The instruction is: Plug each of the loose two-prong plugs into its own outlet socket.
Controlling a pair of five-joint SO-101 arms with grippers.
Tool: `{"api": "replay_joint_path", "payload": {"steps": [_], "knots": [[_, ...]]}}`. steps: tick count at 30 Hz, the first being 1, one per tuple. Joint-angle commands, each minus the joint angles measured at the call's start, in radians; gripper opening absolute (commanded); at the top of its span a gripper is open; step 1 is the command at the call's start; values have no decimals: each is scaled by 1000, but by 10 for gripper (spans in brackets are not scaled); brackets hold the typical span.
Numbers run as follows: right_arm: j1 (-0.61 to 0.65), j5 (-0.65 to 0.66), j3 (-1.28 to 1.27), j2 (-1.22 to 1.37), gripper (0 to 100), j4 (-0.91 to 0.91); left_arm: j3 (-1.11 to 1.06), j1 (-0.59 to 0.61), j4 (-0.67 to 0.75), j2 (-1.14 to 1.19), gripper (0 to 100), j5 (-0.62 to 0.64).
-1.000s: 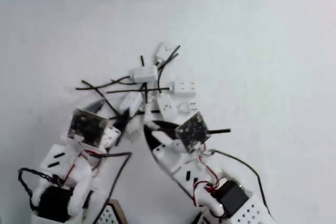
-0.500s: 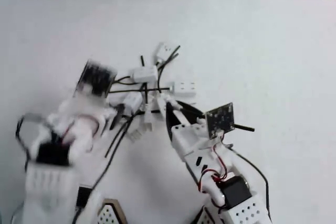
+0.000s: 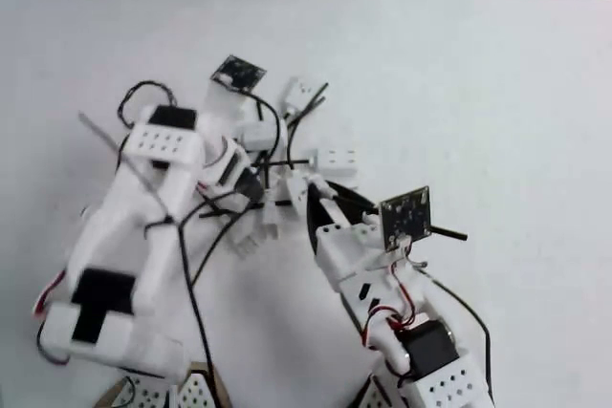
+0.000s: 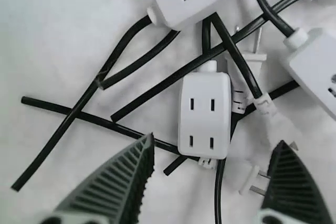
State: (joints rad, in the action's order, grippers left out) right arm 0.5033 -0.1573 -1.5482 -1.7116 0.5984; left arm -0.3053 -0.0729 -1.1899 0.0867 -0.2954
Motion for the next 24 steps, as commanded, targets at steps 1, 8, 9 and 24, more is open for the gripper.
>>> {"api": "replay_joint_path", "payload": {"steps": [1, 8, 9, 24], "knots": [[-13, -9, 5, -13, 17, -21, 84, -7, -8, 82, 311, -48], [-13, -9, 5, -13, 17, -21, 103, -12, -2, 203, 178, -103], [-13, -9, 5, -13, 17, -21, 115, -10, -8, 203, 143, -103], [-13, -8, 5, -13, 17, -18, 322, -12, -293, 199, 22, -106]]}}
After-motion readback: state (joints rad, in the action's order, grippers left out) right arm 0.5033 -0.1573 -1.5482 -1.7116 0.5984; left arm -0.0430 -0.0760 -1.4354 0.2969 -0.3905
